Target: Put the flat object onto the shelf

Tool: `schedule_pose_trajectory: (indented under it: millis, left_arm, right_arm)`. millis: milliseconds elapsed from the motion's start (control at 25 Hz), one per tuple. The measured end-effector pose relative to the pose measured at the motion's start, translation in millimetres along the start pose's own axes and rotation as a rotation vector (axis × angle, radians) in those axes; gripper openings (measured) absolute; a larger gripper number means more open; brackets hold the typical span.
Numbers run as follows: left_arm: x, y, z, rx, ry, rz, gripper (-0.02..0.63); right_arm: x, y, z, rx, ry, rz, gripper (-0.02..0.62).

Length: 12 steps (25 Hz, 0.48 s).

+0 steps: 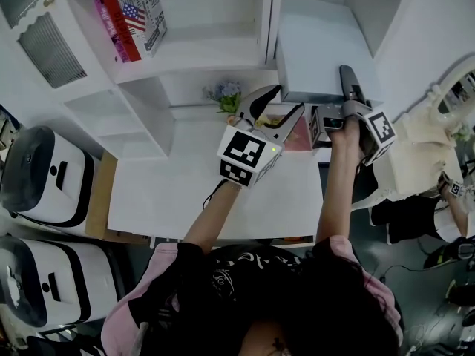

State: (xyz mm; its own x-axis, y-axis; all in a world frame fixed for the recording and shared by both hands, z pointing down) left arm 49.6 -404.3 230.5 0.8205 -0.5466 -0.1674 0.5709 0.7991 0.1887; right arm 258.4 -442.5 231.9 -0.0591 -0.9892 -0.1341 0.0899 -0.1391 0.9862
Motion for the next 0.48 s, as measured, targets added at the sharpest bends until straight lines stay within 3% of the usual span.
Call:
schedule_pose_trajectory:
  millis: [240,480]
  left_arm:
    - [14,-4,-6,0.021,-0.024,-0.100,0.233]
    - [23,-9,-8,0.012,0.002,-0.138,0.278]
  right_arm:
    - [6,-4,-1,-0.057,-0.073,-0.012,0.310]
    - [11,-5,-9,-0.073,-0.152,-0.077,0.314]
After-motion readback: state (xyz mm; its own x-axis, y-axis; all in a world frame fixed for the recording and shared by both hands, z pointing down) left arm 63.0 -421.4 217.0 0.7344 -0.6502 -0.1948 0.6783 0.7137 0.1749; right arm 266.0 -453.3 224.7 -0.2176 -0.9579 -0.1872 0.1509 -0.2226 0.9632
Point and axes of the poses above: the fingertips, and each gripper's own axes: x forward along the fingers, y to its right, z out of its underside, the point moved 9 cm from there along -x, backward along the fingers, and after that the axes turned 7 degrees about z, right-handed, at the moved point
